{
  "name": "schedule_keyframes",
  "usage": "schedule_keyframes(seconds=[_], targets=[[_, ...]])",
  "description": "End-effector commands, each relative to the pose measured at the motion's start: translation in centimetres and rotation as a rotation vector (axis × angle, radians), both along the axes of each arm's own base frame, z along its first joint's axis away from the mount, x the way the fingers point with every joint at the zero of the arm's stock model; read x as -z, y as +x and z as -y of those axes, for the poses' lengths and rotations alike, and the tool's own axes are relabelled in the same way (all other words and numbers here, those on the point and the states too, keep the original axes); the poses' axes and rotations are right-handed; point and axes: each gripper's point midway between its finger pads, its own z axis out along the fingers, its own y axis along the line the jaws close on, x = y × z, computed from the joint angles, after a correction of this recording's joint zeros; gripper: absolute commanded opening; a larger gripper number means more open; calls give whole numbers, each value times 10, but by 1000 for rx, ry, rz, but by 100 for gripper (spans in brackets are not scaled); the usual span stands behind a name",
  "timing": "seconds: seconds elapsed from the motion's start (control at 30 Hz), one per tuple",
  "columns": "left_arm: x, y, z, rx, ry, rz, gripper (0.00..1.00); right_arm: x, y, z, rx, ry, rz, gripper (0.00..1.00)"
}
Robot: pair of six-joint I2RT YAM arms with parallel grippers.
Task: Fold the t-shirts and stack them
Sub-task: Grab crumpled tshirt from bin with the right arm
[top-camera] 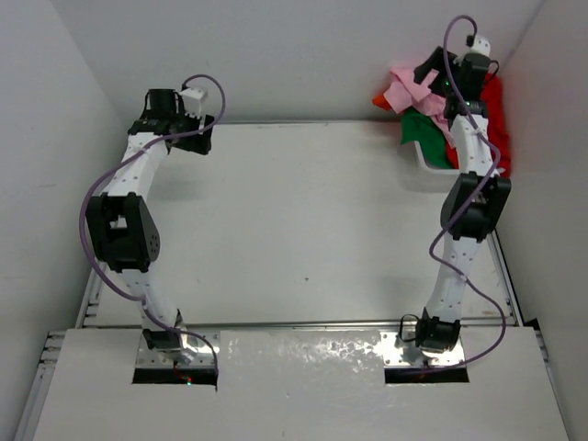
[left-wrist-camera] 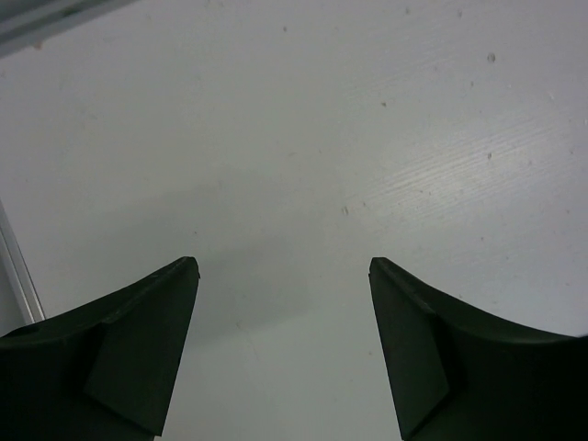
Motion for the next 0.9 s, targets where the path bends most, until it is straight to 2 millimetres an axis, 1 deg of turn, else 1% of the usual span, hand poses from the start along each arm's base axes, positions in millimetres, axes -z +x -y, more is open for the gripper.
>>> schedule_keyframes(seconds=[0.0,0.03,0.07,0.1,0.13,0.2,0.23,0.27,0.3,0.33,0.37,0.4,0.43,0.47,0.5,0.53,0.57,0.63,0.67,0.7,0.73,0.77,0.8,0.83,0.87], targets=[[3,-11,0,-10,1,-44,73,-23,26,55,201,132,166,99],[1,-11,0,-6,3,-39,73,-7,37,62,216,142,179,99],[0,-11,0,2,12,-38,73,-5,41,63,222,150,197,99],[0,-11,-1,11,31,-35,73,-2,44,71,262,152,209,99],[0,-11,-1,15,41,-34,73,4,46,74,279,164,221,99],[6,-9,-5,11,65,-43,74,32,51,80,314,199,196,99],[9,-8,-6,7,72,-49,74,39,54,80,311,217,194,99],[12,-7,-11,-10,91,-58,74,57,59,78,306,255,185,98],[21,-6,-14,-18,103,-80,74,60,62,75,292,275,194,97],[25,-5,-16,-25,113,-88,74,65,65,70,271,293,199,96],[29,-4,-20,-40,130,-95,74,64,69,69,264,308,224,95],[37,-2,-21,-45,135,-109,74,71,72,69,270,310,227,93],[40,-1,-22,-45,137,-117,74,72,72,73,289,308,233,90],[44,2,-23,-48,139,-123,74,70,73,74,292,313,253,83],[46,3,-23,-48,140,-128,74,70,74,74,295,315,262,78],[48,5,-22,-47,138,-131,74,65,75,73,283,313,286,75],[52,9,-24,-48,140,-136,74,67,76,70,281,309,281,71],[53,13,-25,-49,149,-135,74,71,78,67,284,301,262,73],[53,18,-26,-52,159,-131,74,76,78,63,279,297,246,74],[53,21,-28,-52,168,-129,74,84,78,61,277,300,226,72],[47,25,-29,-55,175,-111,74,85,79,58,272,308,223,70],[48,27,-30,-53,179,-112,74,89,80,53,261,312,216,64],[46,30,-30,-44,185,-103,74,87,81,50,254,312,223,41],[43,32,-30,-40,188,-93,74,86,82,47,245,311,229,26],[42,34,-29,-36,189,-87,74,87,82,43,239,307,225,15]])
